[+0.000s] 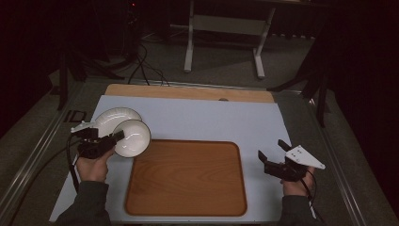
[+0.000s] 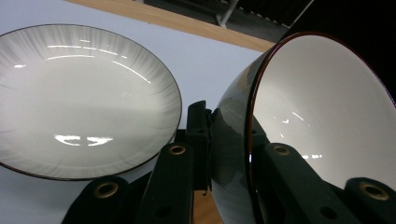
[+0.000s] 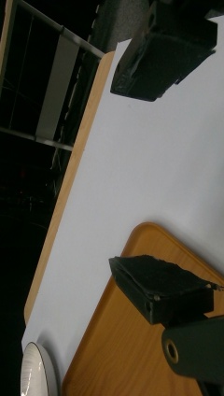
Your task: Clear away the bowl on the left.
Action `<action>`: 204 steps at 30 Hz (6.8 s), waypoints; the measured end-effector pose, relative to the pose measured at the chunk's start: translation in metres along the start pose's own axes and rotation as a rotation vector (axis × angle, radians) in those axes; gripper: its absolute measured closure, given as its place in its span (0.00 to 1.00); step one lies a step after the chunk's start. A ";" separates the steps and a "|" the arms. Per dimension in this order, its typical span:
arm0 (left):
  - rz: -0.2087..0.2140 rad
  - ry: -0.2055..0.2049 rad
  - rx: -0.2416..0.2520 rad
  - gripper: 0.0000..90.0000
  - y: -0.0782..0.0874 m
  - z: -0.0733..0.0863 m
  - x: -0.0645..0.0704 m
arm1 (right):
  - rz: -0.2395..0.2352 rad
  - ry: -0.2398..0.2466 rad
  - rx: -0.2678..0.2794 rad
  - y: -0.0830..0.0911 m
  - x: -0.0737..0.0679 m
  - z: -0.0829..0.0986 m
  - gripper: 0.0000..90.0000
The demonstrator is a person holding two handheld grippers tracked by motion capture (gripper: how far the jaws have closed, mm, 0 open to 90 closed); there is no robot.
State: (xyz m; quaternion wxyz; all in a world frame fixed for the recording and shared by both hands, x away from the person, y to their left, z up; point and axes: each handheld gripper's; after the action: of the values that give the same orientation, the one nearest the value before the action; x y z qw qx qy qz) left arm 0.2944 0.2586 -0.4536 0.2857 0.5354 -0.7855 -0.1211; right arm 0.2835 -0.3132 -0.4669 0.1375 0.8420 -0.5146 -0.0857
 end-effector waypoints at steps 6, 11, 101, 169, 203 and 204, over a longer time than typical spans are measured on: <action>0.021 -0.031 -0.005 0.90 -0.002 -0.001 0.005 | -0.001 0.004 -0.001 0.000 0.000 0.000 0.16; 0.045 -0.056 -0.006 0.90 -0.003 -0.002 0.010 | -0.003 0.006 -0.002 0.000 0.000 0.000 0.16; 0.217 -0.236 -0.169 0.89 -0.042 0.019 0.095 | -0.018 0.008 -0.011 0.000 0.000 0.000 0.16; 0.243 -0.257 -0.318 0.89 -0.084 0.052 0.126 | -0.023 0.016 -0.021 0.000 0.000 0.000 0.16; 0.184 -0.342 -0.343 0.65 -0.088 0.051 0.127 | -0.027 0.018 -0.028 0.001 -0.001 0.001 0.16; 0.188 -0.342 -0.337 0.64 -0.087 0.050 0.127 | -0.028 0.021 -0.028 0.000 -0.001 0.001 0.16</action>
State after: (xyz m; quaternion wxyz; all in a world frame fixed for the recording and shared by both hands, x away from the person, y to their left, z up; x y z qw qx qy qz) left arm 0.2990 0.1031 -0.4964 0.2438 0.3767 -0.8375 -0.3118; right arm 0.2826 -0.3128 -0.4674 0.1535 0.8480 -0.4999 -0.0860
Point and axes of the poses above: each handheld gripper's, and its own axes: y roughly backward along the jaws, z roughly out of its underside, x roughly to its right, and after that the axes turned 7 degrees about -y, right-handed
